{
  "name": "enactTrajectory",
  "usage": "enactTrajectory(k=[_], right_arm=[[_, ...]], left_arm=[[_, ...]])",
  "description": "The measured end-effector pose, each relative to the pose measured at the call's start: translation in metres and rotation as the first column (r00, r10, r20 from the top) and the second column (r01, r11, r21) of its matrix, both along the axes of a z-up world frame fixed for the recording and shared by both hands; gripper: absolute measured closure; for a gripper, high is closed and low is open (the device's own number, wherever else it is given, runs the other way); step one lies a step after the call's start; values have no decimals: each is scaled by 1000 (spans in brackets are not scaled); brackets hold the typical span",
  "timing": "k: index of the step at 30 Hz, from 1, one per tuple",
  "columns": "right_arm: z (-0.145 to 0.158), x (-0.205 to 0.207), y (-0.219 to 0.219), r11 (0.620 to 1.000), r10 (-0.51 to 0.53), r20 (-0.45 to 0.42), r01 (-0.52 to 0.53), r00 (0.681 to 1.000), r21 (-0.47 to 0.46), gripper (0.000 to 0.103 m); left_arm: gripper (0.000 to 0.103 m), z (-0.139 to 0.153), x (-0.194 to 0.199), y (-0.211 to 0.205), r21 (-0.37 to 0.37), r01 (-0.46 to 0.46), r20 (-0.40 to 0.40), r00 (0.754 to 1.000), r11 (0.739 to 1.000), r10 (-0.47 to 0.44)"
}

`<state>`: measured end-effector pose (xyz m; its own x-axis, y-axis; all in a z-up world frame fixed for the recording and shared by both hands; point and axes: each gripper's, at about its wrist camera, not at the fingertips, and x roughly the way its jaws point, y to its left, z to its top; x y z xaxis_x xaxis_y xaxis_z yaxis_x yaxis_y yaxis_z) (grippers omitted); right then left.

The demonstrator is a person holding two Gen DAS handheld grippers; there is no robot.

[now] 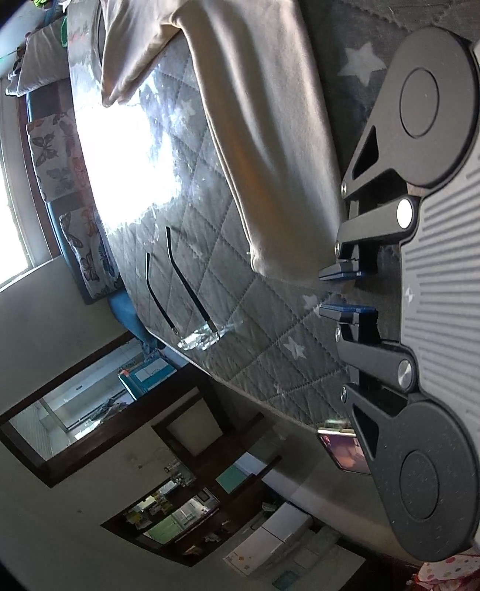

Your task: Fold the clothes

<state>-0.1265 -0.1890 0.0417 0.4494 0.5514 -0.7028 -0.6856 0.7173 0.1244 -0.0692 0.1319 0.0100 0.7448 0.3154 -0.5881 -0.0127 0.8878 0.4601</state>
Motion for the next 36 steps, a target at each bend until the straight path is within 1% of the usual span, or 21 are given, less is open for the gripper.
enactTrajectory(k=[1, 3, 6, 8, 9, 10, 11, 13, 15, 16, 18, 19, 21, 22, 24, 25, 27, 29, 31, 34, 36], right_arm=[[1, 3, 4, 1000, -1, 16, 1, 1000, 7, 5], [-1, 8, 10, 1000, 0, 19, -1, 1000, 18, 5], [-10, 10, 20, 999, 33, -37, -32, 999, 37, 5], [-19, 2, 29, 997, 79, -57, -78, 995, 5, 4], [-21, -2, 32, 995, 96, -43, -97, 994, -11, 4], [-20, -5, 33, 994, 112, -32, -112, 993, -19, 5], [-16, -7, 31, 991, 130, -29, -130, 991, -9, 6], [-7, -5, 27, 994, 105, -10, -105, 994, 33, 6], [0, 2, 22, 998, 48, 30, -49, 998, 38, 5], [-1, 7, 19, 999, 17, 28, -18, 999, 37, 4], [-9, 17, 14, 999, -26, -26, 27, 999, 43, 4], [-13, 18, 14, 999, -25, -49, 27, 998, 43, 5], [-18, 13, 16, 1000, -9, -51, 10, 999, 28, 5], [-19, 8, 17, 1000, 19, -46, -18, 999, 20, 5], [-22, 2, 20, 999, 42, -57, -41, 998, 18, 3], [-24, -2, 23, 999, 52, -43, -52, 998, 0, 3], [-24, -6, 26, 997, 73, -35, -74, 997, -19, 3], [-24, -9, 26, 996, 87, -39, -88, 995, -23, 3], [-23, -13, 25, 995, 100, -45, -101, 994, -22, 3], [-23, -20, 27, 991, 128, -36, -129, 991, -37, 1], [-23, -22, 30, 989, 138, -21, -139, 990, -52, 0]], left_arm=[[86, 2, -1, 0, -1, 0, 2, 1000, 1000, 0], [85, 6, -2, 1, -1, -3, 8, 1000, 1000, 3], [85, 15, -5, 2, -14, -4, 24, 1000, 1000, 4], [85, 25, -7, 1, -39, 4, 39, 999, 999, -2], [85, 33, -8, -3, -64, 28, 54, 998, 998, -25], [85, 39, -9, -8, -72, 51, 71, 996, 996, -46], [85, 45, -10, -16, -71, 78, 90, 993, 994, -71], [85, 55, -11, -36, -89, 156, 118, 982, 984, -145], [85, 60, -9, -63, -124, 245, 132, 964, 961, -229], [85, 61, -8, -76, -145, 284, 138, 954, 948, -265], [85, 61, -5, -105, -190, 372, 146, 926, 908, -349], [84, 59, -3, -119, -200, 409, 147, 911, 890, -385], [84, 52, -1, -143, -214, 470, 146, 882, 856, -448], [84, 48, 0, -154, -223, 497, 142, 868, 839, -476], [84, 36, 6, -172, -234, 536, 113, 844, 811, -525], [84, 30, 9, -178, -231, 547, 94, 836, 804, -541], [84, 16, 11, -186, -207, 545, 45, 835, 813, -548], [84, 3, 7, -185, -234, 536, -8, 833, 811, -553], [84, 1, -5, -181, -210, 547, -1, 829, 811, -559], [84, 4, -19, -174, -205, 547, -12, 828, 812, -561], [84, 5, -21, -171, -204, 549, -10, 827, 811, -562]])
